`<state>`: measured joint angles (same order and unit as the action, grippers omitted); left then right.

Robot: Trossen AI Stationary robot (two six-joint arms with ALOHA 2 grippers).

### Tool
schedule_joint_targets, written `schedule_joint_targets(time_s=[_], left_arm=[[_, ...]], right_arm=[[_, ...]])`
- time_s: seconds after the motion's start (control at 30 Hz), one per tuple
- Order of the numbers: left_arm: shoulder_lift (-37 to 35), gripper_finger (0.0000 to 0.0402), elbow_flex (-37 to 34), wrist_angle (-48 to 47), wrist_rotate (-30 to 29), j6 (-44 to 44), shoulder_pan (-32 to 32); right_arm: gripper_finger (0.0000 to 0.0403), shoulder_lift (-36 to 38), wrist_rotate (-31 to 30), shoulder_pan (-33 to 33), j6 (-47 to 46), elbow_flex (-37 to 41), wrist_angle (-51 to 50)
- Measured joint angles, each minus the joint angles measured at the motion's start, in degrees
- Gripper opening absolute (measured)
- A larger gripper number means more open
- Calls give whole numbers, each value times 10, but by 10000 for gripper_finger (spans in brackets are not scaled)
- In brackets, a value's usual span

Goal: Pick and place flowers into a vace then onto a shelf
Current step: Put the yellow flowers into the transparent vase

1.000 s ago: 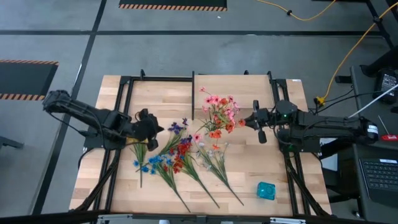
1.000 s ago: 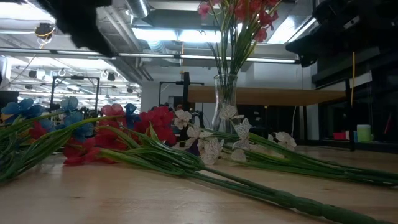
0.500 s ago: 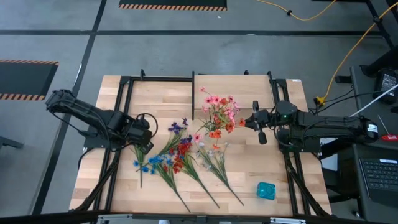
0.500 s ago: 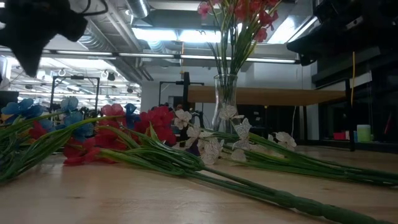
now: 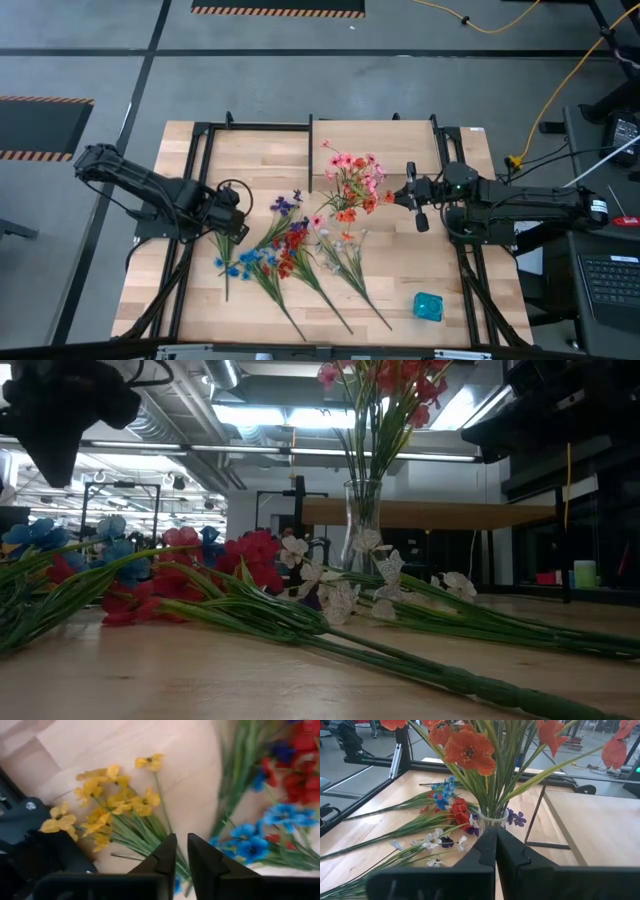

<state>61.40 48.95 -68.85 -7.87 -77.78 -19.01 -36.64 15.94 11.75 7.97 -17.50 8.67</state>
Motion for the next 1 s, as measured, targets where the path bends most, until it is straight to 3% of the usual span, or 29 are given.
schedule_joint_targets(time_s=[0.5,0.67,1.0], left_arm=[[0,179,-63,3,53,-189,-60],[5,191,-66,7,45,-266,-91],[56,192,-66,31,40,-322,-137]], right_arm=[[5,0,0,0,0,0,-4],[5,0,0,0,0,0,-4],[5,0,1,0,0,0,-11]])
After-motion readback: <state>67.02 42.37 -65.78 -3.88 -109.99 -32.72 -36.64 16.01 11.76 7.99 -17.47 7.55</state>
